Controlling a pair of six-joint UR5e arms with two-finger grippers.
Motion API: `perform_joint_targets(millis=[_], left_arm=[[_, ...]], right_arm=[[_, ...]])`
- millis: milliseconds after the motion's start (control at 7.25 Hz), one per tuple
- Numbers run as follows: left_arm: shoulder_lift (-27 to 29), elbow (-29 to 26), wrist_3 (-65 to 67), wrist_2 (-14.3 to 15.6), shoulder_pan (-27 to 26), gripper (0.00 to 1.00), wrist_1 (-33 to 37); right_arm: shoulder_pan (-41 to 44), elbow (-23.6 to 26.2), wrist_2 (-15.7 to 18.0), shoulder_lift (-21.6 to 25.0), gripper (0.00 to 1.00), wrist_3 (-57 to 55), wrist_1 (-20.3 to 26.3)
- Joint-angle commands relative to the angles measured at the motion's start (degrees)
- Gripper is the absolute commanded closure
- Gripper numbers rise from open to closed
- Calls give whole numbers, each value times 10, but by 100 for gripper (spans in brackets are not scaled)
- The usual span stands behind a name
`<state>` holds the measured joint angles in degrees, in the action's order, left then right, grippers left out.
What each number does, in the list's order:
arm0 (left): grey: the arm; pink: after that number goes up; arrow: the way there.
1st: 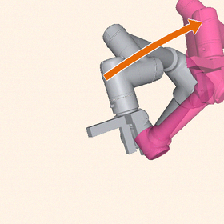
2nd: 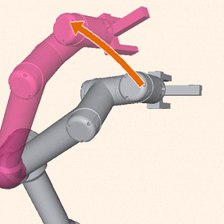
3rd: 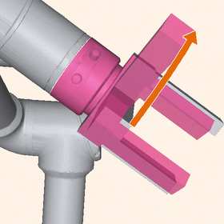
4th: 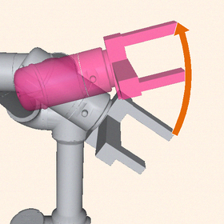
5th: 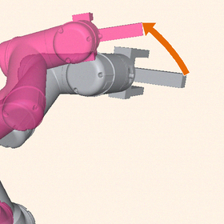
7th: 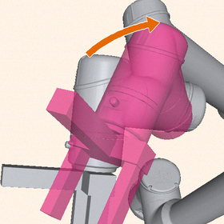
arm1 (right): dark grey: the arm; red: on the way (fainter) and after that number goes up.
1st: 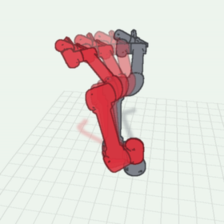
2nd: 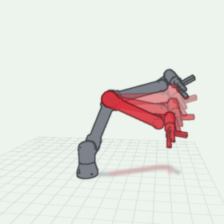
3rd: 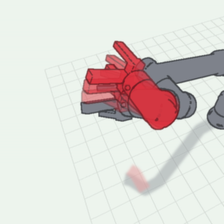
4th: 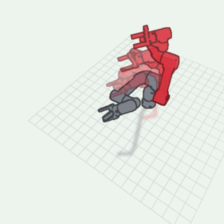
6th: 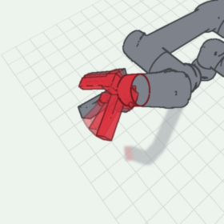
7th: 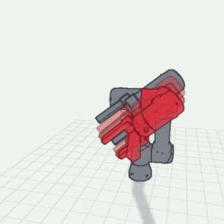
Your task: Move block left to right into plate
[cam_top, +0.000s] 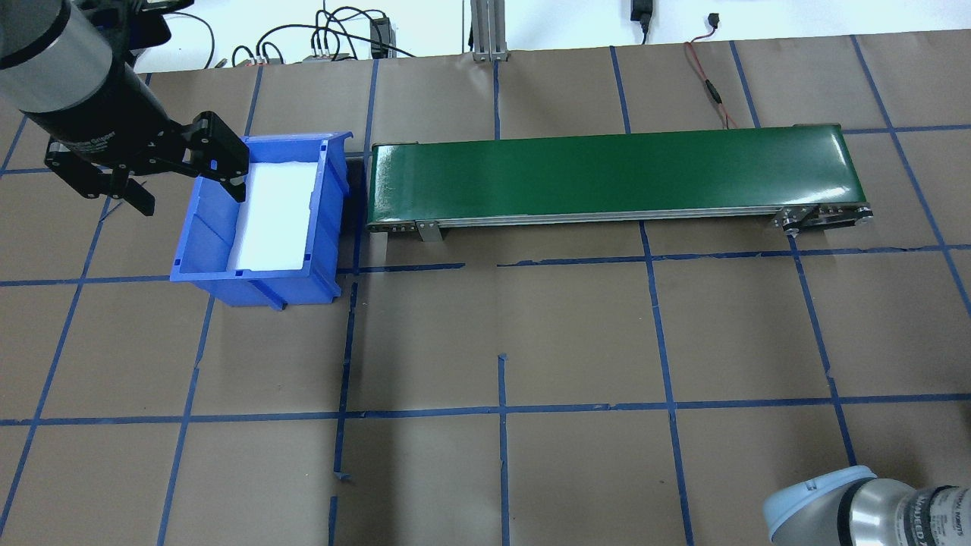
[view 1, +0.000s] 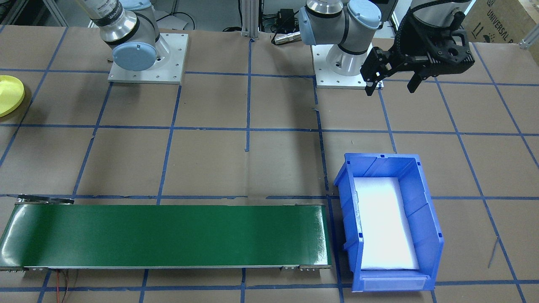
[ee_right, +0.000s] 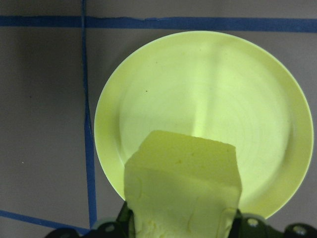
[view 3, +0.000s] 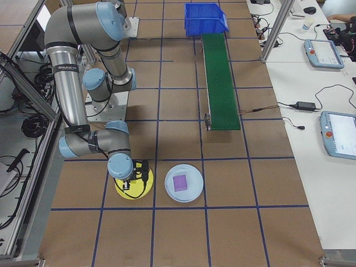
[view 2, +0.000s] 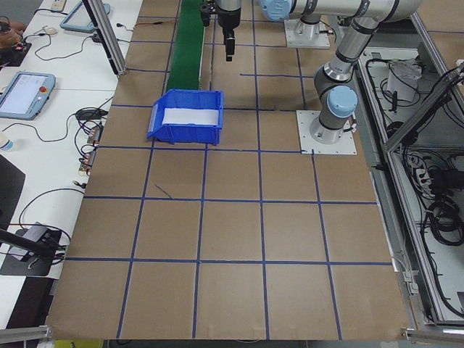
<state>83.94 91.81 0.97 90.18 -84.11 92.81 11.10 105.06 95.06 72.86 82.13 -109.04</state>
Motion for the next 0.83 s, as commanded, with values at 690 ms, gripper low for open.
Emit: perform_joint_targets(millis=[690], left_arm=[[0,0,0,0,0,0,0]], right_arm=[[127,-84,24,79,0,-90,93]])
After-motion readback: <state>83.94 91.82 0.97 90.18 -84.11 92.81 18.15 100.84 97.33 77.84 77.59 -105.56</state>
